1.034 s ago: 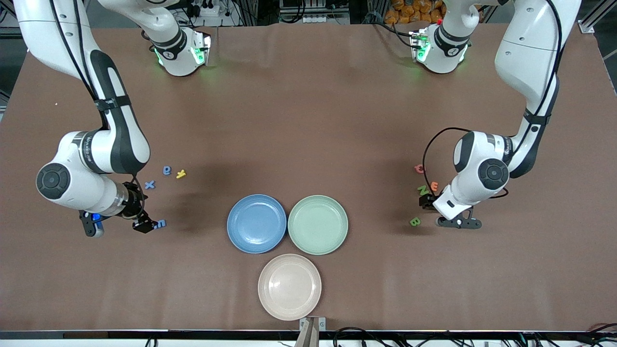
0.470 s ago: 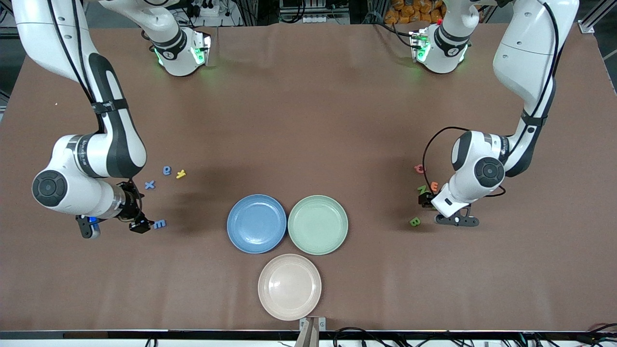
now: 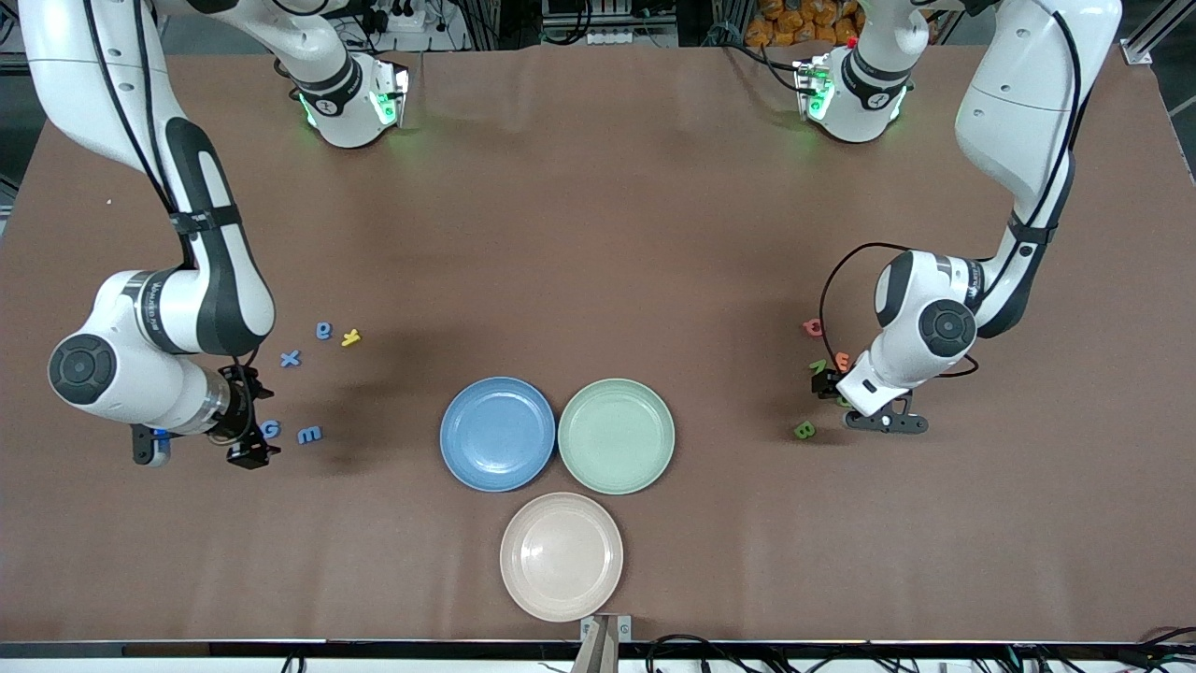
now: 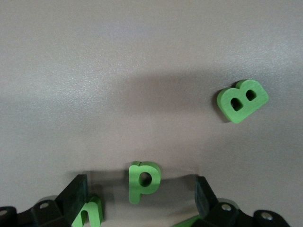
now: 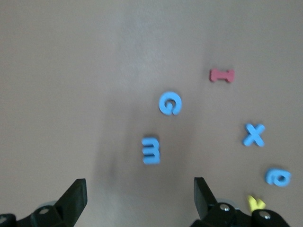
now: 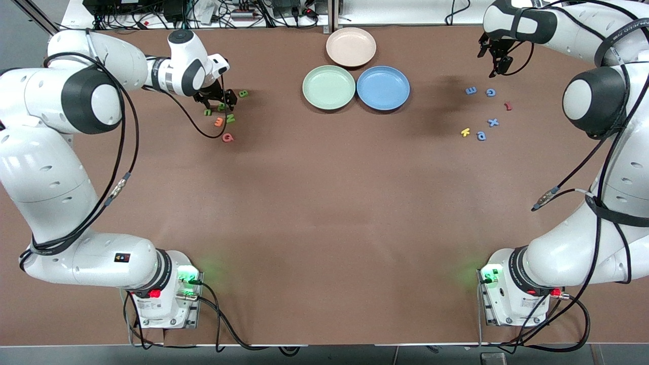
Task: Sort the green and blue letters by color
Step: 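Grasp the blue m with the right gripper while the left gripper grasps the green p, then carry the green p onto the green plate with the left gripper and release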
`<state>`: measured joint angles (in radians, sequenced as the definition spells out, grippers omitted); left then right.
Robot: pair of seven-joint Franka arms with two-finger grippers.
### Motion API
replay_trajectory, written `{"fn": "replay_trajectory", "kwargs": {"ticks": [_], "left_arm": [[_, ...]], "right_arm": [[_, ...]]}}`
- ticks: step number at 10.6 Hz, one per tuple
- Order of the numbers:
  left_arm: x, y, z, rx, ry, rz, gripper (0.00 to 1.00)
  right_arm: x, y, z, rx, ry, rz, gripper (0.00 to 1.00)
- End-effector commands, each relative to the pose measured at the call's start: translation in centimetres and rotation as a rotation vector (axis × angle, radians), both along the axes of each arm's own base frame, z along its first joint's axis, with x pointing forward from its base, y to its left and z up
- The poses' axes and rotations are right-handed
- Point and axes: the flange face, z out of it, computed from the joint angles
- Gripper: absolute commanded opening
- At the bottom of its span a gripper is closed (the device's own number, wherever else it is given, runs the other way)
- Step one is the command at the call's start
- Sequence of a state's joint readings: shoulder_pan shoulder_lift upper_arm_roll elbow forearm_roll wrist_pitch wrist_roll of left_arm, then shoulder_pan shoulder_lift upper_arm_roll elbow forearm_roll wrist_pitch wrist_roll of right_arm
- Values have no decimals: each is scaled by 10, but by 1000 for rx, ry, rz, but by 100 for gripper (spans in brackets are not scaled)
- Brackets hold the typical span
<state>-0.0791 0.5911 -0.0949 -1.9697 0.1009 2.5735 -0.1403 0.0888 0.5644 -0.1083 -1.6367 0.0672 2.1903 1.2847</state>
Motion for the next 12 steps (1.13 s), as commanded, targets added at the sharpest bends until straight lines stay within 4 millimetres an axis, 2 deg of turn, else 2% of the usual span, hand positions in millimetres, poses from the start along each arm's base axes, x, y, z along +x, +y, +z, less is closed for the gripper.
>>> {"fn": "replay_trajectory", "kwargs": {"ticks": [1,2,7,10,11,12], "left_arm": [[-1,4,2,12,-20,-13,7],[0,4,4,12,-23,-3,0],[1,2,7,12,-26,5,0],[8,4,30,10,-47,8,0],[19,3,51,-9,-80,31,0],[27,-4,62,-33,-90,59,0]], "right_arm": [[12,-9,-31,-12,-37,-69,100],[14,-9,-36,-13,-58,-80,100],[11,-8,-66,-16,-70,-109,100],[3,-3,-81,-11,-104,-117,100],[2,-3,-82,-11,-101,-119,100],[0,-4,-85,-12,-98,-121,100]]}}
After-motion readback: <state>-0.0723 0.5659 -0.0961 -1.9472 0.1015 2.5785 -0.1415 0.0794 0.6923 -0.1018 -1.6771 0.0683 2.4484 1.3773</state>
